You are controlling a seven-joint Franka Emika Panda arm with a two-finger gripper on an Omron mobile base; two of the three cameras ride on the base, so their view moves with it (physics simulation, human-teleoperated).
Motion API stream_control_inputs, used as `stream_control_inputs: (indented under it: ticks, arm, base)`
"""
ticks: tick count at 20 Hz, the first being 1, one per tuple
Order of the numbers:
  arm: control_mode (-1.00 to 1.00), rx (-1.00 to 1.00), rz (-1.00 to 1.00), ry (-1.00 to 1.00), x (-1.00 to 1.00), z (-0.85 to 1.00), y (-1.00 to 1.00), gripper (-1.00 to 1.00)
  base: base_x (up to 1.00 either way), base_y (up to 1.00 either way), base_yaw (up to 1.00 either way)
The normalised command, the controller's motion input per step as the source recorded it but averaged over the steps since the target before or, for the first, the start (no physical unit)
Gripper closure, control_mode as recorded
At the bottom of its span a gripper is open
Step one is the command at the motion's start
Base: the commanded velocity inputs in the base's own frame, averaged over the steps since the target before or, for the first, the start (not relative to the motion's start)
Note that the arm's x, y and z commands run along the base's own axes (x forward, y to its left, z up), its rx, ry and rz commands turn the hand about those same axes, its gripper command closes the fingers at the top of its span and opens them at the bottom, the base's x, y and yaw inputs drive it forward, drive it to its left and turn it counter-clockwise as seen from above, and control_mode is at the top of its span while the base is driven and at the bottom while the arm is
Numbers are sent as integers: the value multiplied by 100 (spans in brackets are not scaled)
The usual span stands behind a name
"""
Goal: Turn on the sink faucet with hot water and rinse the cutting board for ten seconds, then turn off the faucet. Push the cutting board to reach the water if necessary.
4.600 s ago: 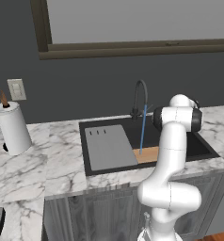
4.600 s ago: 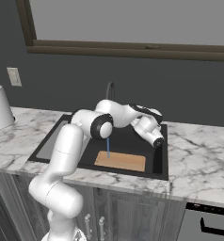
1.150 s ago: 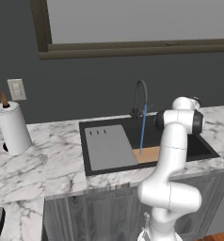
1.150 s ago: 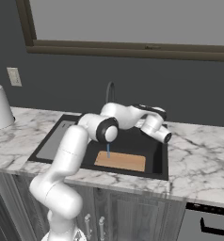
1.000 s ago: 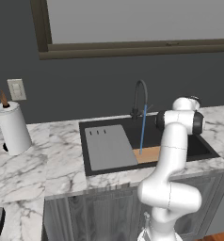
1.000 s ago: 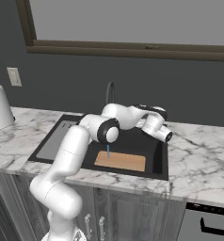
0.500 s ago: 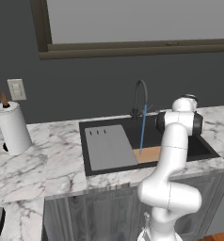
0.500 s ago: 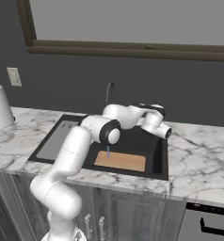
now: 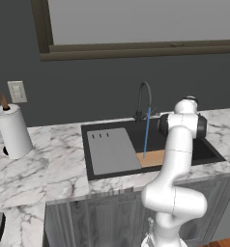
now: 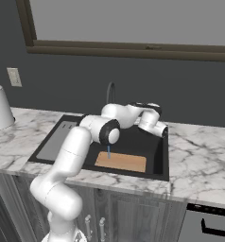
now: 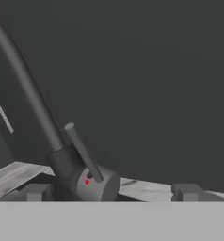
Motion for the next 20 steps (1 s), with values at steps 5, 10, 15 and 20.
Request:
stream_control_inputs:
  ticks: [5,10,15,20]
  arm:
    - [-100,0,0,2,0,0,32,-100]
    - [-100,0,0,0,0,1,23,-100]
    - [-100,0,1,0,0,6,9,-100]
    - [-100,0,1,0,0,9,10,-100]
  base:
    - [0,0,0]
    - [0,0,0]
    - [0,0,0]
    - [0,0,0]
